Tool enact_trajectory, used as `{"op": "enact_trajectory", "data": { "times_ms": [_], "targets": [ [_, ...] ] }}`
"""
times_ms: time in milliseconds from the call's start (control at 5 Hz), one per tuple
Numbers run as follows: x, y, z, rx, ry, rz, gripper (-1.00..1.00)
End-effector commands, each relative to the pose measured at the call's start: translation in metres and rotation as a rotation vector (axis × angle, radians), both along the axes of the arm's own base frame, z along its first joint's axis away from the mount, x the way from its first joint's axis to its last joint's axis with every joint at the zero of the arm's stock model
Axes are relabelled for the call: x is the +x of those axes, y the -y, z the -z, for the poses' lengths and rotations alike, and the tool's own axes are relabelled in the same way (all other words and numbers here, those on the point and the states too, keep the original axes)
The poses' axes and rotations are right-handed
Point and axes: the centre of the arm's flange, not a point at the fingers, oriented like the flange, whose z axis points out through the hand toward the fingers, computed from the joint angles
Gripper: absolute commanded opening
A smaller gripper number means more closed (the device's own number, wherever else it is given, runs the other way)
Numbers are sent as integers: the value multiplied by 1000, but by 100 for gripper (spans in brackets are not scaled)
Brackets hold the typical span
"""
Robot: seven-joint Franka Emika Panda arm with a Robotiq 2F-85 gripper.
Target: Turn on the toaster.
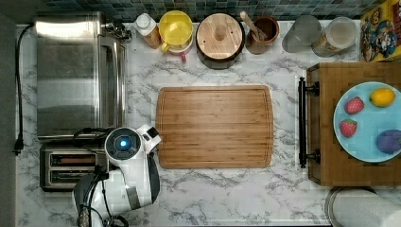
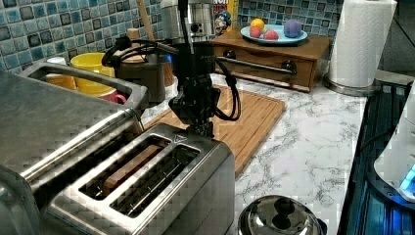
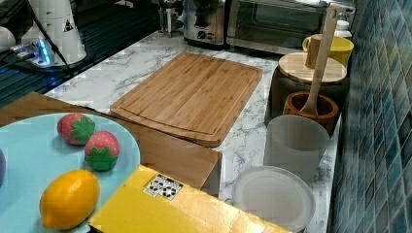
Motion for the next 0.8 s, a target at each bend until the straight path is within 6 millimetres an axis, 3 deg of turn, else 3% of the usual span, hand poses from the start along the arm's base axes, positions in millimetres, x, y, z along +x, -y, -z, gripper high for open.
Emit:
{"op": "enact_trajectory", "data": {
  "times_ms": [200, 800],
  "targets": [
    [-62, 36, 122, -123, -210, 92, -100],
    [-62, 36, 122, -123, -211, 92, -100]
  ]
}}
